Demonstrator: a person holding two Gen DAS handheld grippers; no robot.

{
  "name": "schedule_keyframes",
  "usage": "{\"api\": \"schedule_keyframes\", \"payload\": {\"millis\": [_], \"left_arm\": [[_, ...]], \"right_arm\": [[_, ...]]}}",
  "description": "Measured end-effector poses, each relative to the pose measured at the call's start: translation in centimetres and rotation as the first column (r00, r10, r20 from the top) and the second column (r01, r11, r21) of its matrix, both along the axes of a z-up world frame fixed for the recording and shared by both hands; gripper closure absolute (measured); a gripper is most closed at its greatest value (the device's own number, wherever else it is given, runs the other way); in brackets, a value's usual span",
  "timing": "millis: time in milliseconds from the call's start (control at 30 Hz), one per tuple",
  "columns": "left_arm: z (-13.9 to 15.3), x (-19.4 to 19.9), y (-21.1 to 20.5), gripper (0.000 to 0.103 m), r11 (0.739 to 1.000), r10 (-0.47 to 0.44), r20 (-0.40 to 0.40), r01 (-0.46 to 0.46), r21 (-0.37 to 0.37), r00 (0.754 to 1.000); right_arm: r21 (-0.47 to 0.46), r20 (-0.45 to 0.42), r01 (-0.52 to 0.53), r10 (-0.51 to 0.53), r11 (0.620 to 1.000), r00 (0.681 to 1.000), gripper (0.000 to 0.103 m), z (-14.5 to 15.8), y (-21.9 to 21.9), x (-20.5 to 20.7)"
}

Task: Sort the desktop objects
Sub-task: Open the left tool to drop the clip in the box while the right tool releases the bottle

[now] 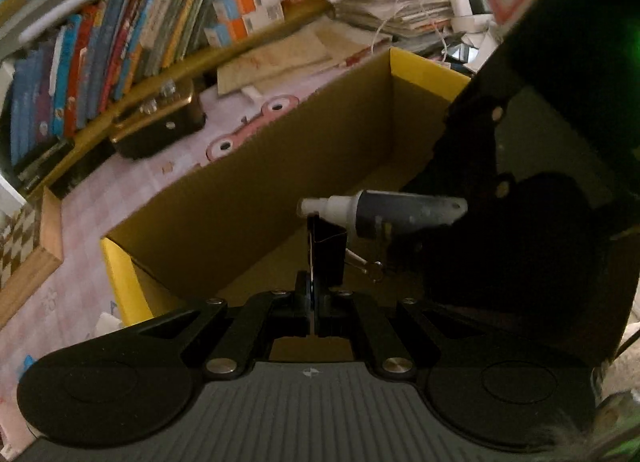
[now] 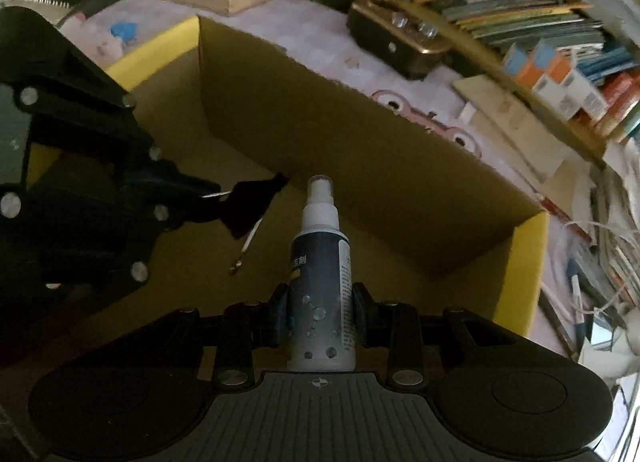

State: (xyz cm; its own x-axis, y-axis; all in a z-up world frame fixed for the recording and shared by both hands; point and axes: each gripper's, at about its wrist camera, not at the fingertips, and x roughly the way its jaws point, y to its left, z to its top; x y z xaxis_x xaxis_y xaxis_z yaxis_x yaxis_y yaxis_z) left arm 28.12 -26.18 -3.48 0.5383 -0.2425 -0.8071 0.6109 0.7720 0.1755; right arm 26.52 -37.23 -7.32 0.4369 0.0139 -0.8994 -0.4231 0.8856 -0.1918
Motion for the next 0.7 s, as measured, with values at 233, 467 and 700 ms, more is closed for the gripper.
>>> {"api": "schedule_keyframes", "payload": {"millis": [233, 467, 700], "left_arm": [[-0.5, 0.7, -0.1, 0.1, 0.999, 0.03, -0.032, -0.029, 0.022, 0.999], [0.5, 0.4, 0.4, 0.049, 0.997, 0.072, 0.035, -0.072, -0.007, 0.997], [3.6, -1.9, 2.4, 0.035, 0.983, 0.136, 0.105, -0.121, -0.135, 0.985]], "right_arm": [[-0.009, -0.072, 0.025, -0.025, 1.0, 0.997, 0.071, -1.2, -0.3, 0.9], [-0.03, -0.025, 0.012, -0.012, 0.999, 1.0, 0.059, -0.8, 0.1, 0.6], [0.075, 0.1, 0.051, -0.058, 0.996, 0.993, 0.048, 2.5, -1.0, -1.3]]}}
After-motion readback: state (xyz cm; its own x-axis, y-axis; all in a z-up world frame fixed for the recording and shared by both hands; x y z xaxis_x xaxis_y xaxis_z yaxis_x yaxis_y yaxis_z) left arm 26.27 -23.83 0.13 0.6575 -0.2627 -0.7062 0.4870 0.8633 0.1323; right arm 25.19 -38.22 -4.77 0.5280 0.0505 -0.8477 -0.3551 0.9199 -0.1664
